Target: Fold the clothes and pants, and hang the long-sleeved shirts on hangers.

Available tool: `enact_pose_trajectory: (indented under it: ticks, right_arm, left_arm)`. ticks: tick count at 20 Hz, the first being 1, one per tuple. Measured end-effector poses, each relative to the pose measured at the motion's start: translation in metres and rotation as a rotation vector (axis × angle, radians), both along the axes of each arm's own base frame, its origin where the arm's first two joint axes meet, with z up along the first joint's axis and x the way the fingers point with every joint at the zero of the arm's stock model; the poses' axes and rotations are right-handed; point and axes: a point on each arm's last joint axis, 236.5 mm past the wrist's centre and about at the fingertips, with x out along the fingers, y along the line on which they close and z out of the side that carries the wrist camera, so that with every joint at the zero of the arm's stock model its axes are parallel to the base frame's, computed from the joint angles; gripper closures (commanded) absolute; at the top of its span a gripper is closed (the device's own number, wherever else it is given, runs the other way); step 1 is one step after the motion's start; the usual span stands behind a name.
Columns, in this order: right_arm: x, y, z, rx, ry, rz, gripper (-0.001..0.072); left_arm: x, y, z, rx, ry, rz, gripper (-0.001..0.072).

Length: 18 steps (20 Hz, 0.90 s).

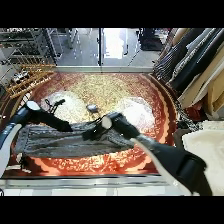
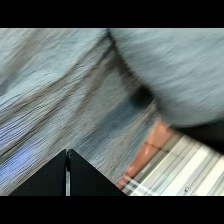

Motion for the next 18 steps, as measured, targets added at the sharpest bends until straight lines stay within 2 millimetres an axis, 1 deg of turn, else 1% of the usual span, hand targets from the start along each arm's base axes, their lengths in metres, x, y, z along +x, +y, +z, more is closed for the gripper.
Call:
enact_pose_trajectory:
  ticks: [1,2,3,4,5,6,7,8,9,10,11,12,13,14,15,16,18]
  right_arm:
    - [-0.01,0.015,-0.008,0.019,0.02,0.038,0.0321]
    - [-0.016,0.025,-0.009,0.033,0.031,0.069,0.0288]
    - [-0.016,0.028,-0.006,0.04,0.033,0.093,0.0286]
    - [-0.01,0.023,0.002,0.038,0.027,0.106,0.0286]
    - [0.002,0.011,0.014,0.029,0.012,0.111,0.0286]
    - [0.015,-0.007,0.027,0.021,-0.002,0.099,0.0286]
    - [0.034,-0.032,0.044,0.014,-0.021,0.063,0.0286]
    - [0.052,-0.062,0.057,-0.003,-0.034,0.016,0.0285]
    - [0.067,-0.098,0.066,-0.019,-0.028,-0.041,0.0284]
    - [0.076,-0.134,0.07,-0.04,-0.008,-0.099,0.0281]
    - [0.079,-0.172,0.067,-0.06,0.03,-0.158,0.0238]
    - [0.078,-0.204,0.061,-0.073,0.072,-0.207,0.0173]
    - [0.074,-0.233,0.05,-0.071,0.124,-0.252,0.0167]
    - [0.068,-0.255,0.038,-0.059,0.175,-0.285,0.0167]
    - [0.061,-0.271,0.025,-0.031,0.223,-0.312,0.0167]
    - [0.057,-0.282,0.014,0.008,0.255,-0.332,0.0167]
    - [0.053,-0.291,-0.005,0.081,0.285,-0.349,0.0166]
  left_arm:
    - [0.001,0.01,0.001,0.005,0.007,0.027,0.0693]
    - [0.001,0.021,0.001,0.017,0.015,0.056,0.0693]
    - [0.002,0.032,0.001,0.03,0.024,0.083,0.0693]
    - [0.002,0.043,0.0,0.045,0.033,0.109,0.0693]
    - [0.001,0.054,0.0,0.064,0.04,0.136,0.0693]
    - [0.0,0.067,0.001,0.089,0.045,0.166,0.0693]
    - [-0.001,0.079,0.003,0.119,0.044,0.19,0.0693]
    - [-0.002,0.094,0.006,0.158,0.038,0.218,0.0693]
    - [-0.002,0.109,0.008,0.203,0.028,0.247,0.0693]
    - [-0.004,0.123,0.011,0.249,0.019,0.27,0.0692]
    - [-0.006,0.137,0.014,0.295,0.01,0.288,0.0692]
    - [-0.007,0.15,0.015,0.334,0.003,0.306,0.0693]
    - [-0.008,0.159,0.016,0.362,-0.002,0.317,0.0692]
    - [-0.01,0.166,0.016,0.382,-0.002,0.326,0.0692]
    - [-0.011,0.172,0.016,0.401,-0.002,0.333,0.0692]
    - [-0.012,0.178,0.014,0.422,0.002,0.335,0.0692]
    - [-0.016,0.191,0.01,0.475,0.01,0.333,0.0692]
